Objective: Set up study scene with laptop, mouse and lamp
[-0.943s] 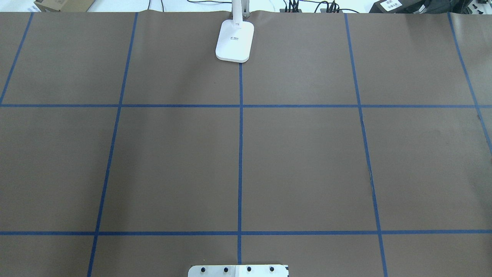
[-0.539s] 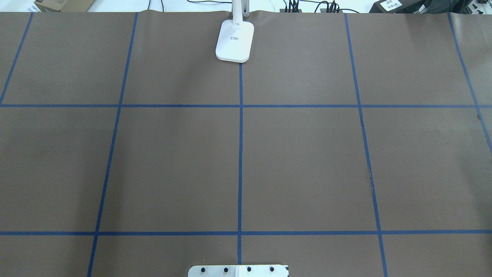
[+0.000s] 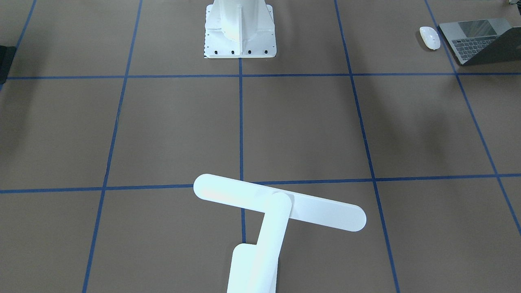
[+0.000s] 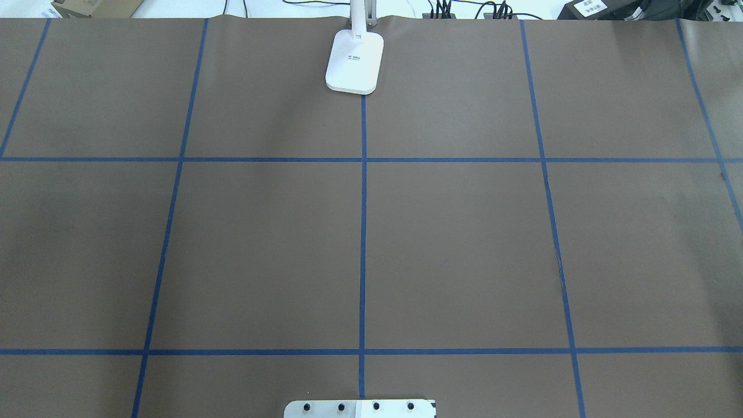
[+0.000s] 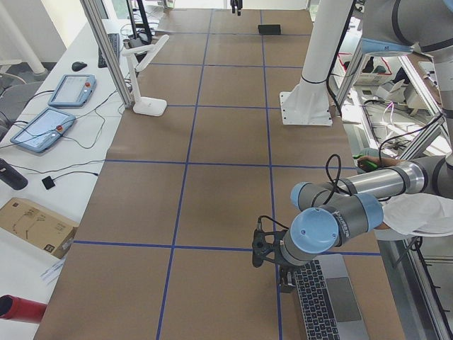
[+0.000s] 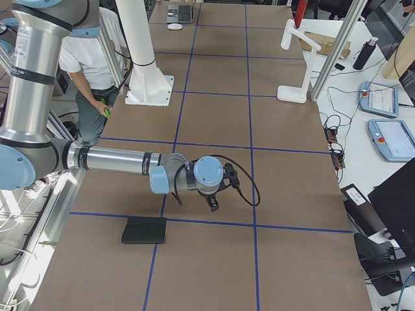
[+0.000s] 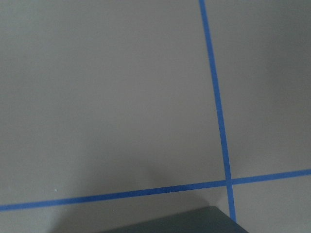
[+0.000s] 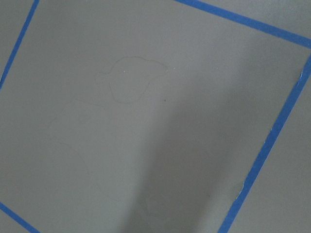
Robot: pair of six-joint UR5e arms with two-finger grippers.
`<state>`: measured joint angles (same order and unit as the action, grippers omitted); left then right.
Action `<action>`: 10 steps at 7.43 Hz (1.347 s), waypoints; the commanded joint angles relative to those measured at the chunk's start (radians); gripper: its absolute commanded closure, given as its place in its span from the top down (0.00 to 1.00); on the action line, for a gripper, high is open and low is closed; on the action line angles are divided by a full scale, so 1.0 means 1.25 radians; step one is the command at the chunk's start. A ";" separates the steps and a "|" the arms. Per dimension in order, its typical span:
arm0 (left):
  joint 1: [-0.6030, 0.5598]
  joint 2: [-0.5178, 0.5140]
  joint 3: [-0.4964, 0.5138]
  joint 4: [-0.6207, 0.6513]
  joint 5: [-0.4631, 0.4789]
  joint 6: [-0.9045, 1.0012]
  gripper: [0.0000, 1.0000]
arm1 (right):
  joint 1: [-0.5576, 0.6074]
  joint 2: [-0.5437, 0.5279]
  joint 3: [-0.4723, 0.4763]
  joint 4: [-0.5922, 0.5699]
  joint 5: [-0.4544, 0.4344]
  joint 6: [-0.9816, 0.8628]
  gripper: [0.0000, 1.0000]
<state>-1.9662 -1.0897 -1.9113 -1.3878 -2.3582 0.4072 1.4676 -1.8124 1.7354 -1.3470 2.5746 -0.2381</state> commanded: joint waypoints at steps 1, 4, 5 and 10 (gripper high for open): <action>-0.075 -0.009 0.012 0.058 0.053 -0.289 0.99 | 0.000 0.021 0.009 0.000 -0.007 0.069 0.98; -0.081 -0.007 0.056 0.057 0.056 -0.623 0.99 | 0.000 0.034 0.017 0.000 -0.004 0.131 0.98; -0.080 -0.009 0.088 0.044 0.054 -0.693 0.99 | 0.000 0.039 0.018 0.000 -0.005 0.163 0.98; -0.081 -0.044 0.144 0.025 0.045 -0.847 0.98 | -0.001 0.044 0.021 0.000 -0.008 0.166 0.98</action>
<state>-2.0666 -1.1475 -1.7305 -1.3554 -2.3000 -0.6179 1.4665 -1.7588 1.7620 -1.3468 2.5650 -0.0310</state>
